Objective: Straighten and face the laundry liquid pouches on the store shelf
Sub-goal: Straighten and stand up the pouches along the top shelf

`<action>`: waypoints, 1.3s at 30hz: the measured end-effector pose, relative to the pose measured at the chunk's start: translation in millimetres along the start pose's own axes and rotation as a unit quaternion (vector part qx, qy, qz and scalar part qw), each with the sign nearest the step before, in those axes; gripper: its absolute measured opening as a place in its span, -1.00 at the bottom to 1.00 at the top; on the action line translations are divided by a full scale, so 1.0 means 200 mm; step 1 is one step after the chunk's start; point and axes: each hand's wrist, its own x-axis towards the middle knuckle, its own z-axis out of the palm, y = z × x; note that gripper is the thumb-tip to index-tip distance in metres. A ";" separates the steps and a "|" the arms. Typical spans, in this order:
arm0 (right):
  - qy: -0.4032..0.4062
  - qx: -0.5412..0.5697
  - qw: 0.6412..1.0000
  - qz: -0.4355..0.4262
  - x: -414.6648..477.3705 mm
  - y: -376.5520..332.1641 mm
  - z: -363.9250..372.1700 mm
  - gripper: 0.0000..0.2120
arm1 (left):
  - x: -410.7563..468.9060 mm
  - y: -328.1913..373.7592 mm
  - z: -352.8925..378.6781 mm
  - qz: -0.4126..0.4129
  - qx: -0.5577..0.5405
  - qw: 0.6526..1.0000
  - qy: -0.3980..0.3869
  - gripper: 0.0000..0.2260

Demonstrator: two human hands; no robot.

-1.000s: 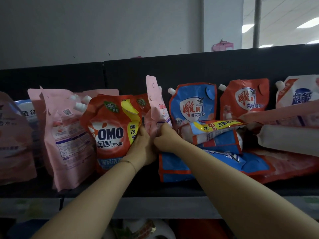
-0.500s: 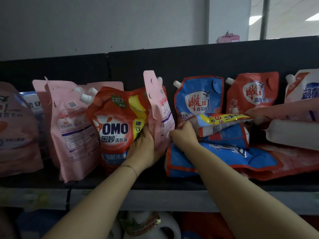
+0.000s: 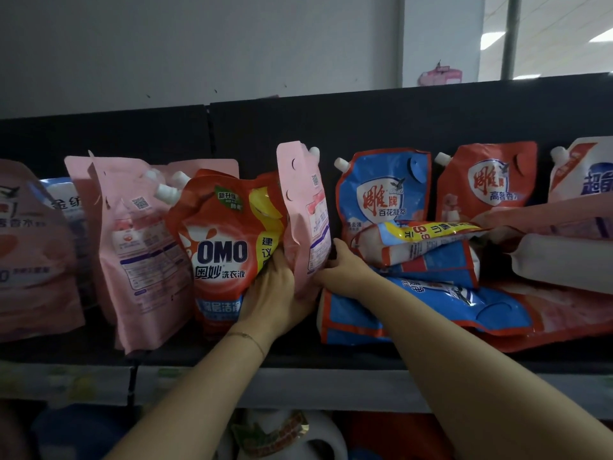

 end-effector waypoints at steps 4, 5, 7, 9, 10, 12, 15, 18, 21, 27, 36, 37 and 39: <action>-0.016 0.017 1.000 -0.009 -0.03 0.00 -0.01 -0.32 | -0.01 -0.01 -0.01 0.001 -0.007 1.000 0.004 -0.18; -0.019 0.023 0.999 -0.013 -0.03 -0.01 -0.02 -0.32 | 0.00 -0.01 -0.01 0.000 -0.017 1.000 0.004 -0.18; -0.025 0.030 0.999 -0.019 -0.04 -0.01 -0.02 -0.34 | 0.00 -0.02 -0.02 0.008 -0.054 0.998 0.004 -0.18; -0.032 0.037 0.998 -0.026 -0.04 -0.01 -0.03 -0.43 | -0.01 -0.02 -0.03 0.012 -0.089 0.996 0.009 -0.20; -0.033 0.045 0.998 -0.028 -0.04 -0.01 -0.03 -0.49 | -0.02 -0.01 -0.04 0.011 -0.096 0.995 0.013 -0.21; -0.033 0.062 0.997 -0.036 -0.04 0.00 -0.03 -0.60 | -0.02 0.00 -0.05 0.014 -0.091 0.995 0.034 -0.29; -0.043 0.088 0.994 -0.037 -0.05 0.00 -0.04 -0.74 | -0.02 0.01 -0.05 0.017 -0.083 0.994 0.073 -0.47; -0.074 0.117 0.990 -0.034 -0.05 -0.01 -0.05 -0.82 | -0.03 0.02 -0.07 0.016 -0.064 0.991 0.120 -0.62; -0.109 0.088 0.990 -0.025 -0.04 -0.05 -0.04 -0.74 | -0.03 0.03 -0.07 0.017 -0.036 0.989 0.143 -0.66; -0.089 -0.070 0.993 -0.028 0.02 -0.08 0.08 -0.30 | -0.01 0.06 -0.07 -0.039 -0.017 0.994 0.102 -0.74; 0.143 -0.143 0.972 -0.120 -0.10 -0.04 0.10 -0.64 | 0.03 0.09 -0.07 -0.089 0.057 0.994 -0.005 -0.66; 0.141 -0.158 0.970 -0.123 -0.11 -0.06 0.09 -0.65 | 0.03 0.09 -0.08 -0.095 0.057 0.994 -0.026 -0.65; 0.104 -0.187 0.971 -0.106 -0.12 -0.08 0.07 -0.65 | 0.02 0.10 -0.13 -0.102 0.037 0.991 -0.072 -0.60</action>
